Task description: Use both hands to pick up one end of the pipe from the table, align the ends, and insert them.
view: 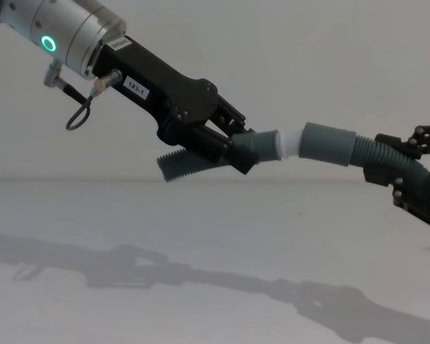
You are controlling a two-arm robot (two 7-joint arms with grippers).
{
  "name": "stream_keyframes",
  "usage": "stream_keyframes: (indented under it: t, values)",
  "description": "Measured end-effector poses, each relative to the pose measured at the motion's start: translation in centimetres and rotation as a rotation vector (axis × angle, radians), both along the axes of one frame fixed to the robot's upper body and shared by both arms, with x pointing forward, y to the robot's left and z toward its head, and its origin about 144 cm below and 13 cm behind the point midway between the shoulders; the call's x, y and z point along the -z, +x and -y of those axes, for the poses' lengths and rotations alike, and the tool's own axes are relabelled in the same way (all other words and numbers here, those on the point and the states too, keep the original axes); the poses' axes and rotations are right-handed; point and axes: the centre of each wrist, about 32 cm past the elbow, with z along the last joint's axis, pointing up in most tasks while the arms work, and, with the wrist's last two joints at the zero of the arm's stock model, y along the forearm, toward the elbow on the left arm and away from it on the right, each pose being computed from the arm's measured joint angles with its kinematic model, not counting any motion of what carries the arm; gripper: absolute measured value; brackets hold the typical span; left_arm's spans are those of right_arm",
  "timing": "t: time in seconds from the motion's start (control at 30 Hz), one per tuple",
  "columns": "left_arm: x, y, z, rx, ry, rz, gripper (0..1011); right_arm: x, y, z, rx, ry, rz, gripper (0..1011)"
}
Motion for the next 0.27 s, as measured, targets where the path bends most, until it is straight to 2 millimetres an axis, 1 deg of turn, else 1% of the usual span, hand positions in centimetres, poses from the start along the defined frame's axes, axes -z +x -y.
stream_keyframes:
  t: [0.27]
  values:
    - [0.00, -0.01, -0.01, 0.000, 0.001, 0.000, 332, 0.00, 0.00, 0.00, 0.000, 0.000, 0.000, 234]
